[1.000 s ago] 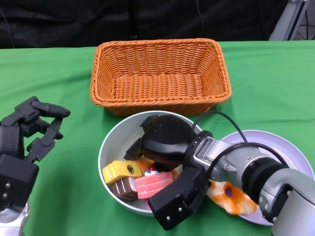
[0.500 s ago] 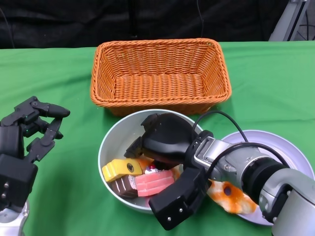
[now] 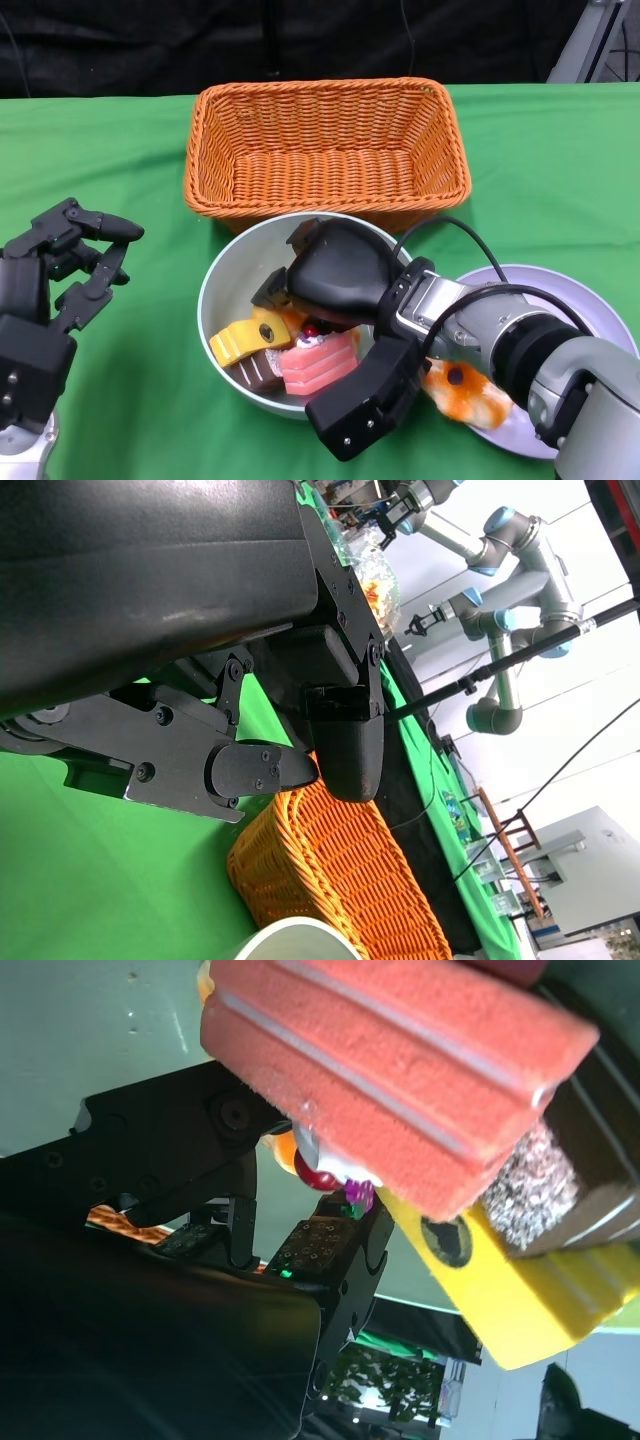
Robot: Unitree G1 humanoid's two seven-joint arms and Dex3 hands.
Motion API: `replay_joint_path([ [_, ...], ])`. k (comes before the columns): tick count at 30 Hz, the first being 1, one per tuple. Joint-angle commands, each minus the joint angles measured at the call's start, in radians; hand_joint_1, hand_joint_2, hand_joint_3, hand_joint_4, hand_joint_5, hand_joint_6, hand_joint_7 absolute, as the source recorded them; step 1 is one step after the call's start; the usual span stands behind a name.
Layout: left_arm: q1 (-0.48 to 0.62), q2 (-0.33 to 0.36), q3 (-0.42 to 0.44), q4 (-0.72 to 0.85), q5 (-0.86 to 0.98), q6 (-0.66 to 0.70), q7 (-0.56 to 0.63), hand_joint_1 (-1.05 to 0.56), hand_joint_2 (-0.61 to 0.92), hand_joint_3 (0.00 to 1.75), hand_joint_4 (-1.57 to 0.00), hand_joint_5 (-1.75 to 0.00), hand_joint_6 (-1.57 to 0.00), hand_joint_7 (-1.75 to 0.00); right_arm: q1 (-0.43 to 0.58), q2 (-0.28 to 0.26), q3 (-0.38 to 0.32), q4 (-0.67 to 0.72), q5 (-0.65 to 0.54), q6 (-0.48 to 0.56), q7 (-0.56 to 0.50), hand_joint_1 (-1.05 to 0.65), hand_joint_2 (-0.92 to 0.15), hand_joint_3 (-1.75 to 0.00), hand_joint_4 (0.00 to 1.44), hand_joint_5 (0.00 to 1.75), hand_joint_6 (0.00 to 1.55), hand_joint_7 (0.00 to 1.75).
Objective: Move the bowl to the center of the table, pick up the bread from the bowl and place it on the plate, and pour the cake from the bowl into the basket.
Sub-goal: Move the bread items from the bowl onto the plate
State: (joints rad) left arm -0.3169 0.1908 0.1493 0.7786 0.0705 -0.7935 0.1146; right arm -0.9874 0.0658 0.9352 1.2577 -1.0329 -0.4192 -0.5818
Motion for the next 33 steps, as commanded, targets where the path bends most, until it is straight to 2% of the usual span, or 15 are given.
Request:
replay_joint_path([
  [1, 0.000, 0.020, 0.009, 0.012, -0.010, -0.019, -0.008, -0.14, 0.92, 0.39, -0.77, -1.42, -0.81, -1.01, -0.024, -0.019, 0.005, -0.001, -0.012, 0.010, -0.015, -0.40, -0.84, 0.00, 0.70, 1.13, 1.15, 0.01],
  [26, 0.001, 0.021, 0.010, 0.008, -0.012, -0.008, -0.010, -0.12, 0.92, 0.40, -0.78, -1.41, -0.82, -0.99, -0.047, -0.032, 0.020, -0.015, -0.048, 0.046, -0.063, -0.36, -0.81, 0.00, 0.69, 1.17, 1.16, 0.00],
  [27, 0.001, 0.022, 0.010, 0.010, -0.013, -0.008, -0.012, -0.12, 0.92, 0.40, -0.78, -1.41, -0.81, -0.98, -0.051, -0.036, 0.019, -0.021, -0.050, 0.047, -0.077, -0.35, -0.80, 0.00, 0.74, 1.05, 1.17, 0.00],
  [28, 0.000, 0.023, 0.010, 0.012, -0.012, -0.008, -0.011, -0.13, 0.92, 0.40, -0.78, -1.41, -0.81, -0.98, -0.053, -0.039, 0.021, -0.026, -0.055, 0.050, -0.092, -0.35, -0.80, 0.00, 0.76, 1.00, 1.18, 0.00],
  [33, 0.000, 0.025, 0.009, 0.014, -0.010, -0.006, -0.010, -0.14, 0.92, 0.39, -0.78, -1.40, -0.81, -0.98, -0.057, -0.044, 0.017, -0.032, -0.064, 0.051, -0.107, -0.36, -0.80, 0.00, 0.77, 0.95, 1.18, 0.01],
])
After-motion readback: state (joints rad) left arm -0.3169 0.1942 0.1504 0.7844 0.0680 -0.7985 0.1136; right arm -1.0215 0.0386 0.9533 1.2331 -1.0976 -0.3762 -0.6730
